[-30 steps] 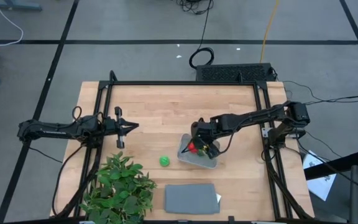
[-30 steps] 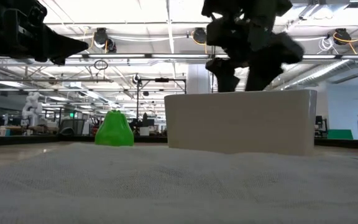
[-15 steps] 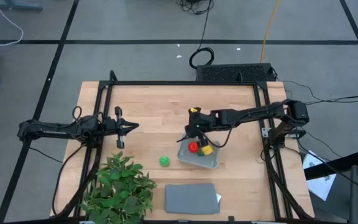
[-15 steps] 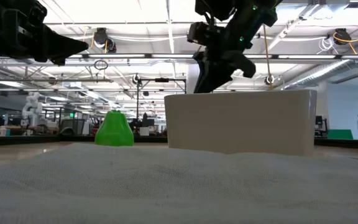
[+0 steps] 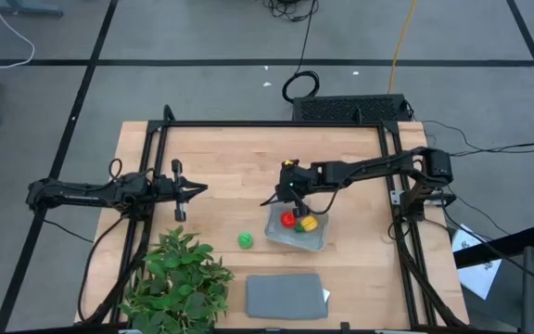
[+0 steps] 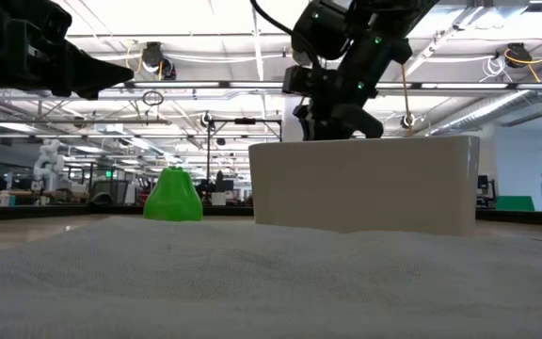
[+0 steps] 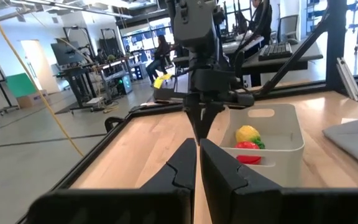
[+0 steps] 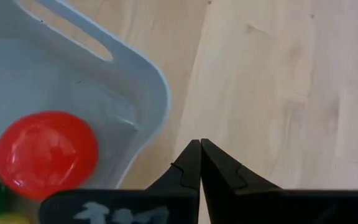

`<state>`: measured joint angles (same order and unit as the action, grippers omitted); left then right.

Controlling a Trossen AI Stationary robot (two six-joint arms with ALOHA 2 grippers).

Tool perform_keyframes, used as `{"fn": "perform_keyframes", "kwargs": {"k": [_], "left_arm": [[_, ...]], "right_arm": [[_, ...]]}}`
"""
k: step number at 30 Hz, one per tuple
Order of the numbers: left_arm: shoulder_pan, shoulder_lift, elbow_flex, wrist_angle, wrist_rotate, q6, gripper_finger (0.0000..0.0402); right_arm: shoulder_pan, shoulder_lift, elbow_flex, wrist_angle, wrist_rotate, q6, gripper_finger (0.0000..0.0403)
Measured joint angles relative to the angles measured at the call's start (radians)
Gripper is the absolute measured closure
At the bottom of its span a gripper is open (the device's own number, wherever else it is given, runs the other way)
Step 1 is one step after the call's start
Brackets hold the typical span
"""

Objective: Pick and placing Produce into tupperware
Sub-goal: Adjust the gray bin on the table

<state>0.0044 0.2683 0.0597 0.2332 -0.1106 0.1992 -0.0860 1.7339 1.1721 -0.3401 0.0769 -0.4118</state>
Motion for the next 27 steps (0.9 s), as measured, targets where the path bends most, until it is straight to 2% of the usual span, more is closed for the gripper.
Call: {"fn": "perform_keyframes", "kwargs": {"k": [18,27], "left_arm": [[0.0,0.0,0.0,-0.004,-0.003,0.0,0.0376],[0.0,0.0,0.0,-0.005,-0.003,-0.001,0.0376]], "right_arm": [[0.018,0.0,0.0,0.025,-0.132,0.0,0.0403],[0.02,0.0,0.0,0.046,-0.112,0.005,0.0403]]}}
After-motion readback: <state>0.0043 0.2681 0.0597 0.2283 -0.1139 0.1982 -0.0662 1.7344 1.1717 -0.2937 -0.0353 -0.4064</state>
